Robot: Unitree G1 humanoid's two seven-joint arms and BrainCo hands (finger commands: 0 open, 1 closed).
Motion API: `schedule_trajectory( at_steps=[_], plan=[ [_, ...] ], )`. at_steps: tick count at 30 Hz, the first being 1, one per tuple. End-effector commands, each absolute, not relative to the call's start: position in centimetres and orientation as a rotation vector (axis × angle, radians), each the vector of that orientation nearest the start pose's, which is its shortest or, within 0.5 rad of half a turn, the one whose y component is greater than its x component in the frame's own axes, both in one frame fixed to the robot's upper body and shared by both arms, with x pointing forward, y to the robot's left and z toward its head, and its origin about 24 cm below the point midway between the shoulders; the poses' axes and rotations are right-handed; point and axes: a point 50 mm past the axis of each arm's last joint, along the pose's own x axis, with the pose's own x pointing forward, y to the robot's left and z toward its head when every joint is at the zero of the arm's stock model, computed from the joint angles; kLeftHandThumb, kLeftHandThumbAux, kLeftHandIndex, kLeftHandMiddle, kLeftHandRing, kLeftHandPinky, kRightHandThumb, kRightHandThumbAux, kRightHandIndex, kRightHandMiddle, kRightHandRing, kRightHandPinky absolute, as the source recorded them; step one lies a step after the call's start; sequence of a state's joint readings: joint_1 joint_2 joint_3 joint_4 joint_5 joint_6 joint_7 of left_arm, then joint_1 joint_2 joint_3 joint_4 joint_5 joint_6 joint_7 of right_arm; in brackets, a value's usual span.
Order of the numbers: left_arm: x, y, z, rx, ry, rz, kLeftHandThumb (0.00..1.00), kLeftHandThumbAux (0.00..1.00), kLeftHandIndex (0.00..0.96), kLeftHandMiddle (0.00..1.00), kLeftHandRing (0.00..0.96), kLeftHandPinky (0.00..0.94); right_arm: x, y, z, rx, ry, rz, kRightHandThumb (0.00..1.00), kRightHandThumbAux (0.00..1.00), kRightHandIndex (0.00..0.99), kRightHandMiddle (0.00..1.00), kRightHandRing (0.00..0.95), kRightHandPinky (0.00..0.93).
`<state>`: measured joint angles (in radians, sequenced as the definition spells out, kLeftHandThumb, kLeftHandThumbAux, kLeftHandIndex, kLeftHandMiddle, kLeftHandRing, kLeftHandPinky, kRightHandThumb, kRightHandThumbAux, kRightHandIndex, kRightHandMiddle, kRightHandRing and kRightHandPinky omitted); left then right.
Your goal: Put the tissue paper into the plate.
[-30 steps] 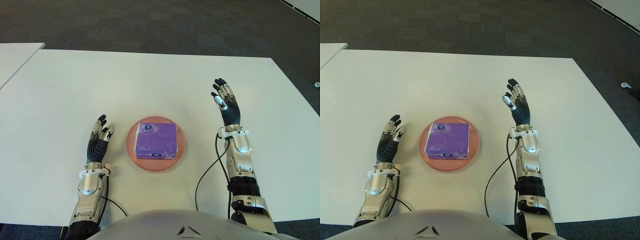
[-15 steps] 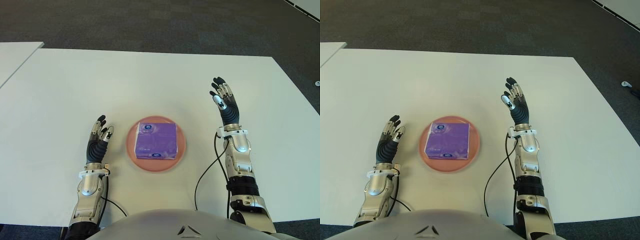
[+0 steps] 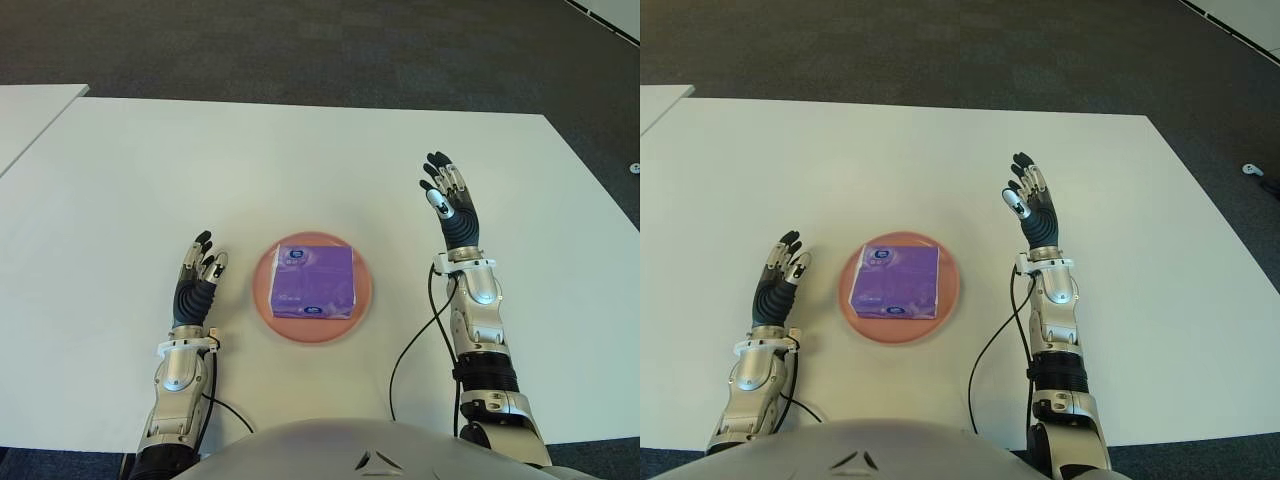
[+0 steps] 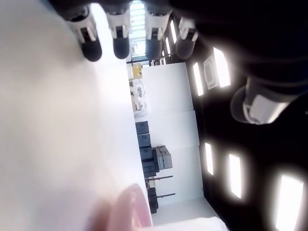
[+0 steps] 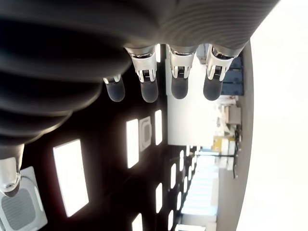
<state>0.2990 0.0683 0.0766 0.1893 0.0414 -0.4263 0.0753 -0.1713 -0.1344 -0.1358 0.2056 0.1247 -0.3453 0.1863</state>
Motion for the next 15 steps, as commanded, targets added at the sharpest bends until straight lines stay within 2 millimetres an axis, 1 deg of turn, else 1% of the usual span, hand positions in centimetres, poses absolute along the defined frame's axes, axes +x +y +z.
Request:
schedule_trajectory(
  at_steps=[1,2,3,4,5,6,15],
  plan=[
    [15.2,20.0,-4.3,0.136,0.211,0.195,0.000,0.410,0.000,0.000,0.000,0.000,27.3,-18.2,5.3,-0.006,-0.222,0.064,0.000,0.452,0.000,0.000,0.000,0.000],
    [15.2,20.0,-4.3,0.136,0.211,0.195,0.000,0.410,0.000,0.000,0.000,0.000,26.8,-17.4,3.9,0.006,-0.157,0.063,0.000,0.463,0.000,0.000,0.000,0.000],
    [15.2,20.0,-4.3,0.135,0.212,0.195,0.000,0.411,0.000,0.000,0.000,0.000,25.8,-15.9,0.1,0.045,0.004,0.059,0.000,0.481,0.000,0.000,0.000,0.000],
    [15.2,20.0,-4.3,0.135,0.213,0.195,0.000,0.410,0.000,0.000,0.000,0.000,24.8,-14.6,-2.3,0.070,0.113,0.060,0.000,0.505,0.000,0.000,0.000,0.000],
    [15.2,20.1,-4.3,0.137,0.213,0.195,0.000,0.410,0.000,0.000,0.000,0.000,24.2,-14.1,-3.6,0.090,0.168,0.064,0.000,0.514,0.000,0.000,0.000,0.000],
    [15.2,20.1,-4.3,0.138,0.213,0.196,0.000,0.411,0.000,0.000,0.000,0.000,23.9,-13.9,-4.2,0.101,0.193,0.067,0.000,0.523,0.000,0.000,0.000,0.000],
    [15.2,20.2,-4.2,0.147,0.212,0.193,0.000,0.411,0.000,0.000,0.000,0.000,24.0,-14.1,-4.2,0.185,0.112,0.081,0.000,0.546,0.000,0.000,0.000,0.000]
  ],
)
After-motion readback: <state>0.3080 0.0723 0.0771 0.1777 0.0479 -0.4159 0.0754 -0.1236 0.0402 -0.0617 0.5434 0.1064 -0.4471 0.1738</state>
